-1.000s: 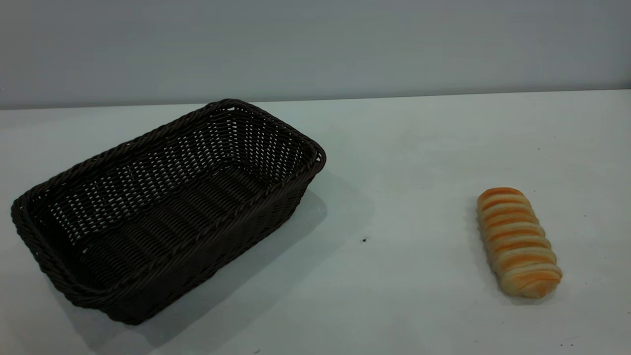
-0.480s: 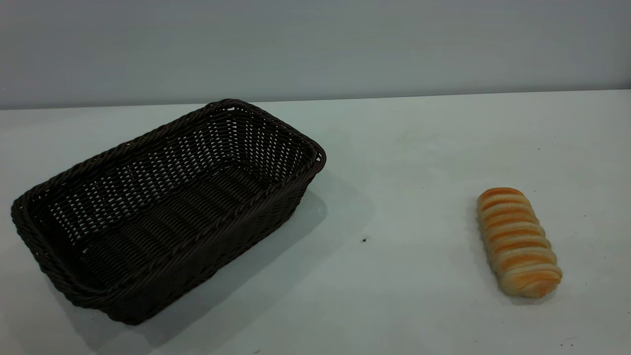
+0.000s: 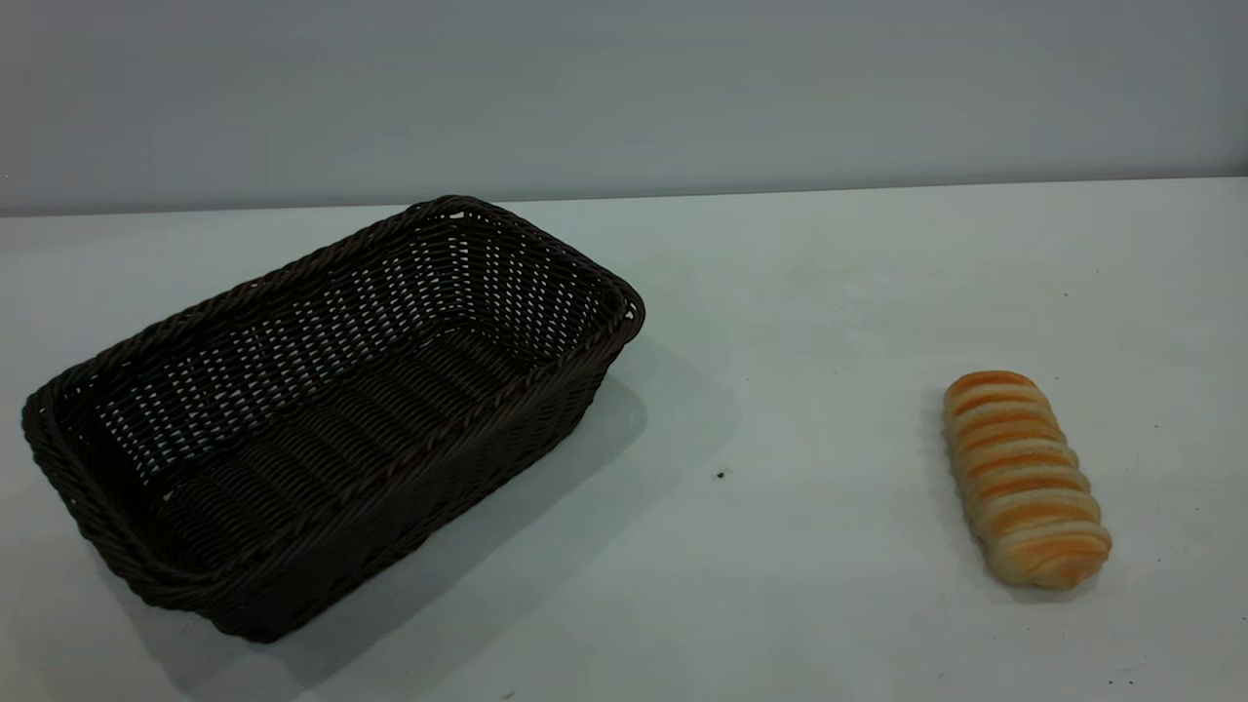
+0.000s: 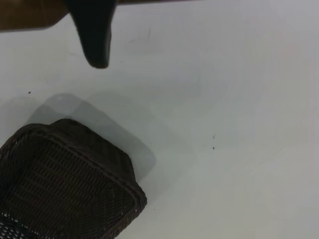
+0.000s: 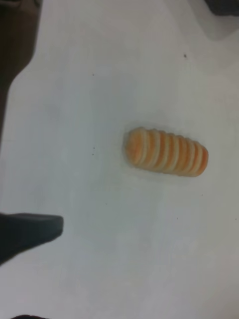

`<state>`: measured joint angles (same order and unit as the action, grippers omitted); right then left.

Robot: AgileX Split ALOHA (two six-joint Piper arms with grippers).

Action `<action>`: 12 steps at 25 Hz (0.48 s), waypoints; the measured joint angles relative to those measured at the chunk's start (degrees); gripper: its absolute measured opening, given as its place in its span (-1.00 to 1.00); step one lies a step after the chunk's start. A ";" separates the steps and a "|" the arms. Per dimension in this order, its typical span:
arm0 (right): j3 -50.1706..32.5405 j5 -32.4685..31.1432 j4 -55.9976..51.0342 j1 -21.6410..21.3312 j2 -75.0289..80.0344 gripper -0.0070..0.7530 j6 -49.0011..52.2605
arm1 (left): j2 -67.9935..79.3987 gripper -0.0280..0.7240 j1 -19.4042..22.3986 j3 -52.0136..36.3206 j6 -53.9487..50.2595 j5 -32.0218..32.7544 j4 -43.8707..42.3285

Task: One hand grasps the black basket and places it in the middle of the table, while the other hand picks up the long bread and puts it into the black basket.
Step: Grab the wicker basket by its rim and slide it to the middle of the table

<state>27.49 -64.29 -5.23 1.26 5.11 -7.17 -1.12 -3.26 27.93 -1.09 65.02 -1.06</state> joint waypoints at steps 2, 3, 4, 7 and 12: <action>0.00 0.00 0.00 0.00 0.00 0.02 0.00 | 0.00 0.48 0.00 0.00 0.00 0.00 0.00; 0.00 0.00 0.00 0.00 0.00 0.02 0.00 | 0.00 0.48 0.00 0.00 0.00 0.00 0.00; 0.00 0.00 0.00 0.00 0.00 0.02 0.00 | 0.00 0.48 0.00 0.00 0.00 0.00 0.00; 0.00 0.00 0.00 0.00 0.00 0.02 0.00 | 0.00 0.48 0.00 0.70 0.00 -1.56 0.39; 0.26 1.64 -0.07 0.00 0.19 0.02 0.00 | 0.37 0.48 0.00 2.30 -1.10 -4.92 2.34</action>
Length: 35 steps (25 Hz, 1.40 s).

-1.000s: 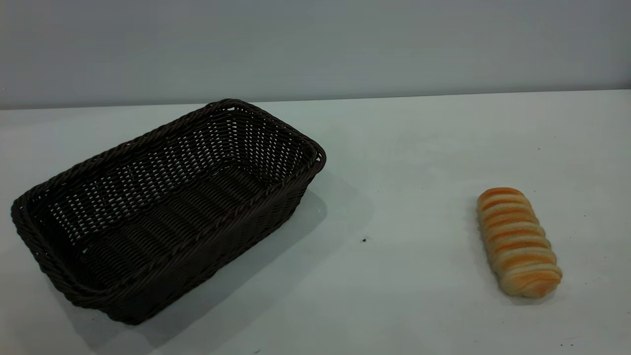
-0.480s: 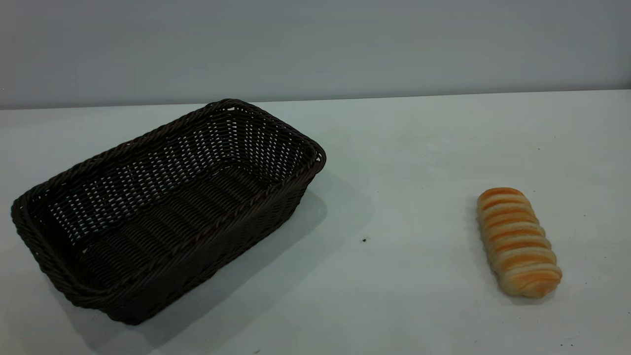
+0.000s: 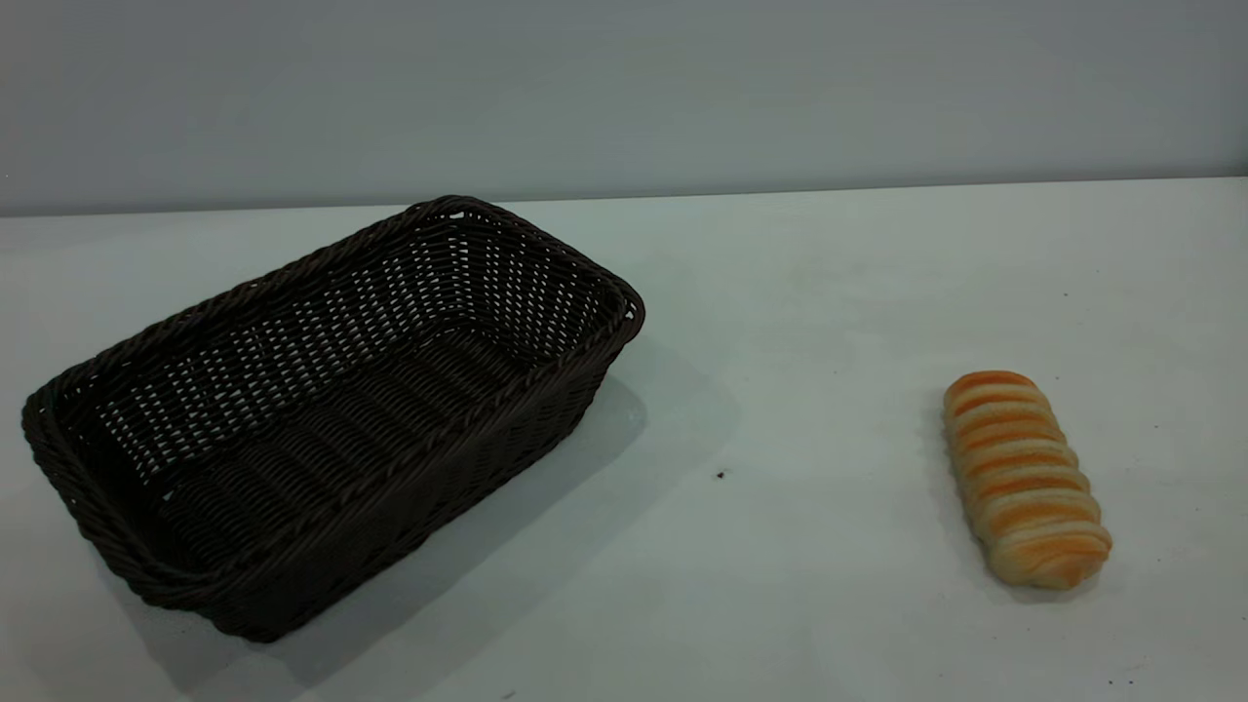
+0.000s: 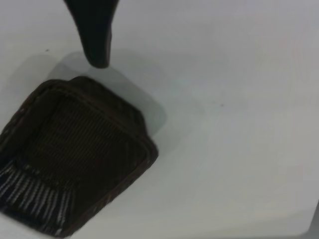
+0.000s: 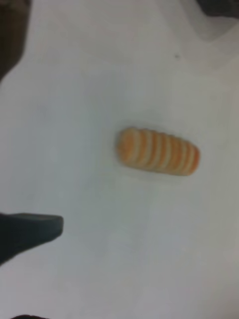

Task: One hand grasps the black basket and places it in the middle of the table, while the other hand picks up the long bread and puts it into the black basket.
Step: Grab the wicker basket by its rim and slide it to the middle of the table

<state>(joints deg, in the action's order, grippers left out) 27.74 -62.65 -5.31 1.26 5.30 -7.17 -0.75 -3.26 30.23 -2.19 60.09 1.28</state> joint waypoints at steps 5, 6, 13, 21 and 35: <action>0.66 6.14 -3.86 0.00 5.16 0.03 -1.18 | 7.92 0.48 0.00 0.22 -2.71 0.14 0.24; 0.66 7.44 -5.22 0.00 7.13 0.03 -2.13 | 10.57 0.48 0.00 0.52 -2.94 0.14 0.24; 0.66 16.88 -18.38 0.00 24.98 0.19 -13.99 | 31.64 0.48 0.00 4.93 -4.04 -2.28 0.24; 2.91 21.88 -26.54 0.00 41.23 0.35 -26.26 | 49.00 0.48 0.00 9.32 -12.57 -6.76 1.89; 6.10 22.01 -26.88 0.00 46.63 0.35 -26.77 | 76.98 0.48 -0.34 9.67 -27.55 -23.47 0.88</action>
<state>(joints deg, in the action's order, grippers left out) 33.85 -40.64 -32.18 1.26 51.93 -33.94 76.23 -3.61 39.90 -29.74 36.63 2.16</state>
